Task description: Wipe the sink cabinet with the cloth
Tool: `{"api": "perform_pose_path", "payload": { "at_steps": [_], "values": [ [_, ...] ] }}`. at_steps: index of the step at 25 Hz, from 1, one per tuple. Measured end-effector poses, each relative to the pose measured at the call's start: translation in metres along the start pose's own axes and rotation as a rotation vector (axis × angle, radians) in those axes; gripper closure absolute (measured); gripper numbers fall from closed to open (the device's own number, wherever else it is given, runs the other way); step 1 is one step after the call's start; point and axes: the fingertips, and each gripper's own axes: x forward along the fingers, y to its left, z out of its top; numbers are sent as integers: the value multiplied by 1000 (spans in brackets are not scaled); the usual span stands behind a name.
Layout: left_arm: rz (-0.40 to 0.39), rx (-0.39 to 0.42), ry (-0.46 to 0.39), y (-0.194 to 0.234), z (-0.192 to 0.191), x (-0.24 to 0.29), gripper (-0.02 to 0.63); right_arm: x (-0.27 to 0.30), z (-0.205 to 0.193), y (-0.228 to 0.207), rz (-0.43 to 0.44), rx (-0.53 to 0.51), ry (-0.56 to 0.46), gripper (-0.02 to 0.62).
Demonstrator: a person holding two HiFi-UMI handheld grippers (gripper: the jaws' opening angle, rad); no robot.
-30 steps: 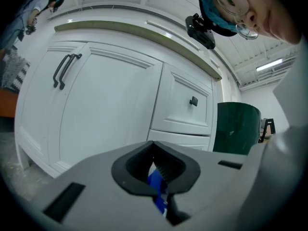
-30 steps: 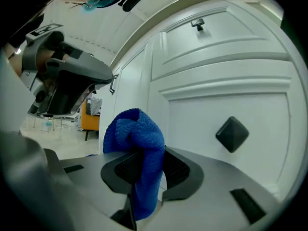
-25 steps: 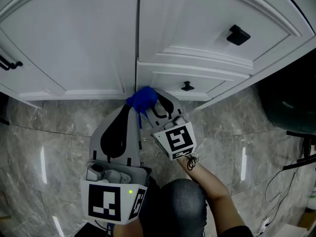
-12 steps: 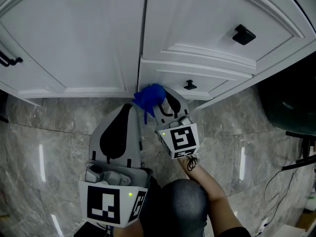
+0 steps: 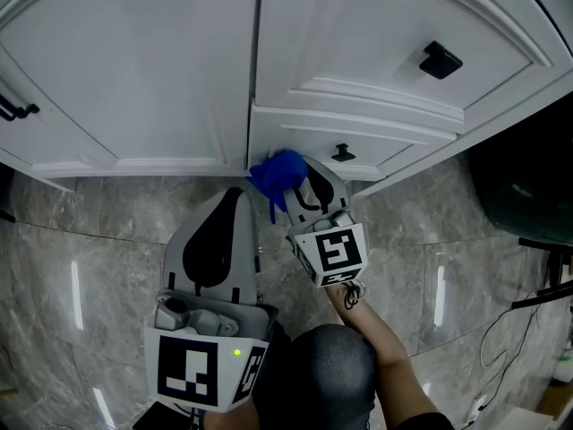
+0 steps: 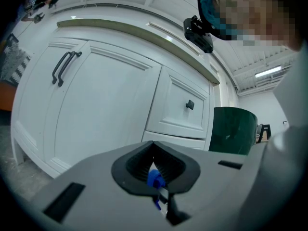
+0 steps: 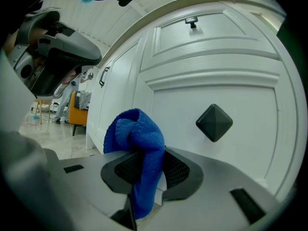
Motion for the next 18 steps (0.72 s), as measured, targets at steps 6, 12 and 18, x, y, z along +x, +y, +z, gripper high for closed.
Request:
{"api": "perform_pose_path", "payload": {
  "at_steps": [6,12,18],
  "values": [
    [-7,5,5,-3,-1,1,606,-3,-1,-6,-17,14,-1,480],
    [-8,5,2,-4,-1,1,606,-5,-1,-10,-25,9,1,480],
    [-8,6,4,-4,-1,1,606,-9,-3,-16,-40,24,1,481]
  ]
}}
